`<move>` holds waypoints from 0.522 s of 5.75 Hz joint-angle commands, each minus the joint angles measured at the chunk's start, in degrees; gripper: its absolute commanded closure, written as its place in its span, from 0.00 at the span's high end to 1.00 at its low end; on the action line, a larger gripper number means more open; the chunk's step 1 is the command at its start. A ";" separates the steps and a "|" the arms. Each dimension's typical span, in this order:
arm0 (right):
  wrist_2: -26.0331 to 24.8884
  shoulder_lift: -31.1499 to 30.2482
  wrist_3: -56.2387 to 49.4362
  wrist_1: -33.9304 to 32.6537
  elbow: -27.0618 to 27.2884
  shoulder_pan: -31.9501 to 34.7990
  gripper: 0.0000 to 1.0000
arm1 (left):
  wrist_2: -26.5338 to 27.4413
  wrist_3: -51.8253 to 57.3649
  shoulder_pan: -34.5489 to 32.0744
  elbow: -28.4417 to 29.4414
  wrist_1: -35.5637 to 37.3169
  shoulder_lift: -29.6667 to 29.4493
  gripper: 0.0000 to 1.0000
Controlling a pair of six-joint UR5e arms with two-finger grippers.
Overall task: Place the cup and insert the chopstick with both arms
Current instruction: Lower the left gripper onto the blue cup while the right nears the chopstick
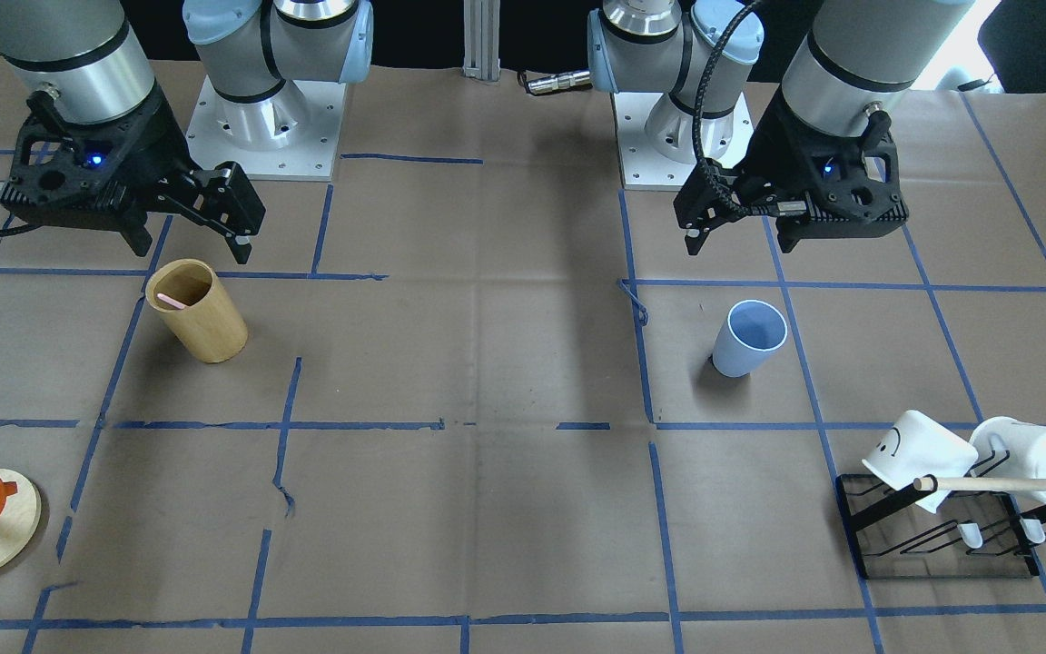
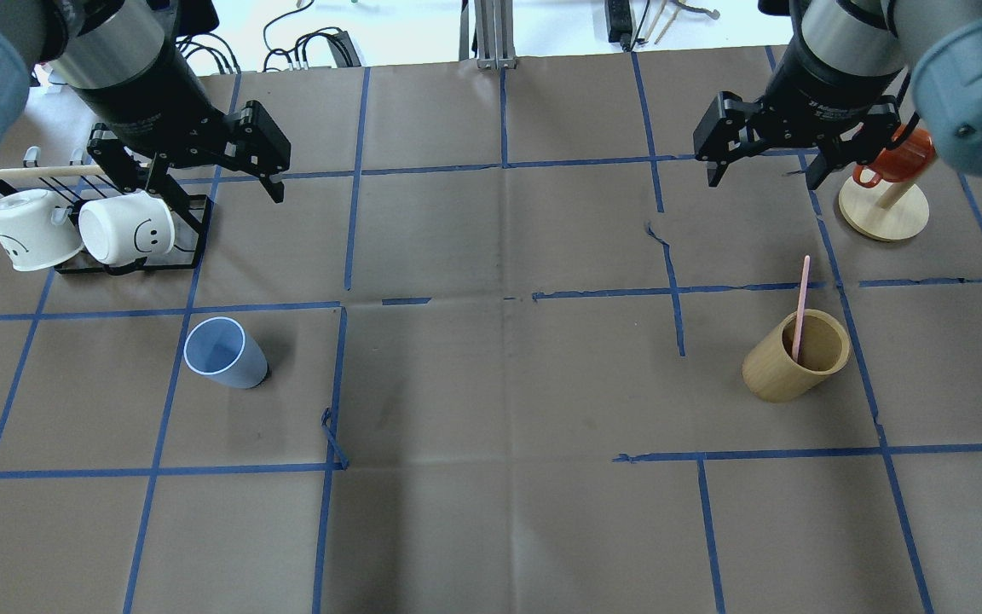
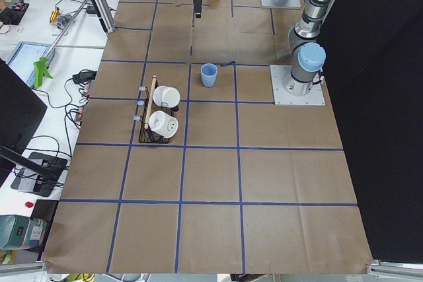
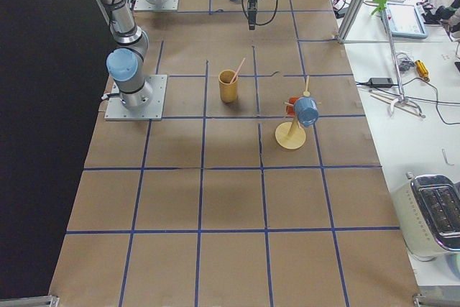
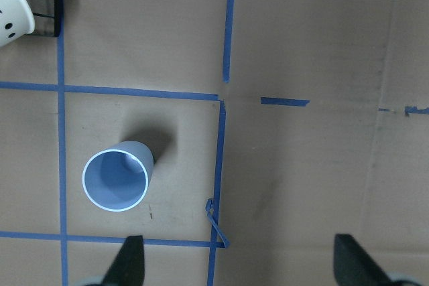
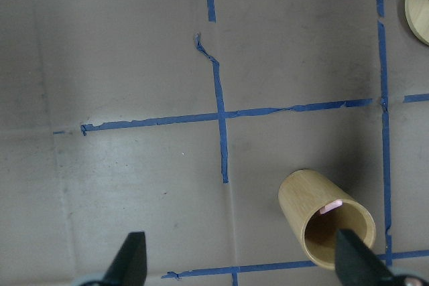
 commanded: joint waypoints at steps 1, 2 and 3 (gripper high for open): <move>-1.08 -0.19 0.61 1.15 -0.65 0.77 1.00 | 0.36 0.26 -0.08 0.00 0.02 -0.08 0.99; -1.00 -0.11 0.61 1.76 -0.65 0.77 1.00 | 0.44 0.52 -0.08 -0.52 0.28 -0.34 0.99; -0.91 -0.02 0.52 1.68 -0.56 0.77 1.00 | 0.36 3.39 0.09 -0.79 0.63 0.26 0.99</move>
